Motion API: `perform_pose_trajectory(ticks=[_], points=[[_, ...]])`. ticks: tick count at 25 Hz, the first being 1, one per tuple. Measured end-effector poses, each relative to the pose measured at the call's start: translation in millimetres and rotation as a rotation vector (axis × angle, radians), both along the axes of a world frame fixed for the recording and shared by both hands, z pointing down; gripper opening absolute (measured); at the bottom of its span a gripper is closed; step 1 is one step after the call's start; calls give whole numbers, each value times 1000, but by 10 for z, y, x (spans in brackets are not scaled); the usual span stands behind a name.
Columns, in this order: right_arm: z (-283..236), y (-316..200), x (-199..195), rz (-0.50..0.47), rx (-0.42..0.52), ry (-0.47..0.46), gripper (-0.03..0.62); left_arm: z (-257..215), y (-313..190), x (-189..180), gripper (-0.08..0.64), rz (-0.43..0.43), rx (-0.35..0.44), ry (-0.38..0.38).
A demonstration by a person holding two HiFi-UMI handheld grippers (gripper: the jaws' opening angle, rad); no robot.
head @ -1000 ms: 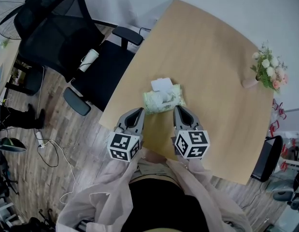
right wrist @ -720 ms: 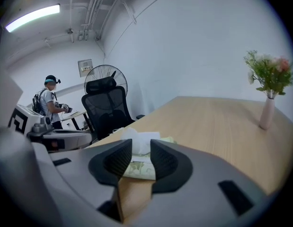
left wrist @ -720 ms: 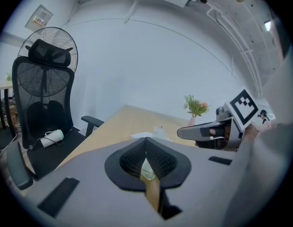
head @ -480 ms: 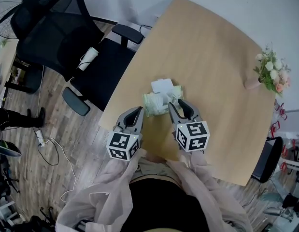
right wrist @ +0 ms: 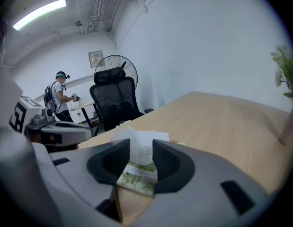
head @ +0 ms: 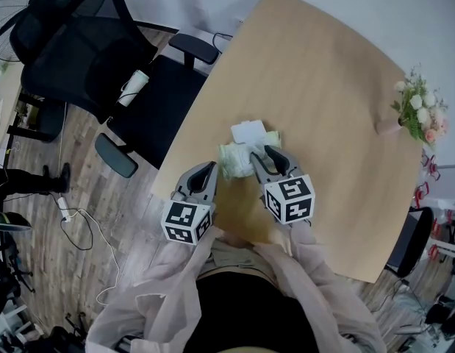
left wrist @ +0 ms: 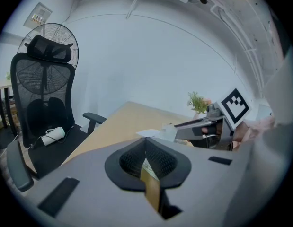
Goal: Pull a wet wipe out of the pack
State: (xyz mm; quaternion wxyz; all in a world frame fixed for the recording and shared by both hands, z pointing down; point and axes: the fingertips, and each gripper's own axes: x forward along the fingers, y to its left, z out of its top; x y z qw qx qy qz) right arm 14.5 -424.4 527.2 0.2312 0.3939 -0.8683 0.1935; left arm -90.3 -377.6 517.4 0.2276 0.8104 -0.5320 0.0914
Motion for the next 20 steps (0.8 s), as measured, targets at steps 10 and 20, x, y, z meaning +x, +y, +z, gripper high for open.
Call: perform_pose_trajectory(ticks=[10, 20], points=[[107, -12, -142, -41, -26, 5, 104, 63, -27, -85, 11, -11, -16, -6], [122, 37, -142, -37, -44, 11, 23, 44, -20, -73, 11, -19, -7, 5]])
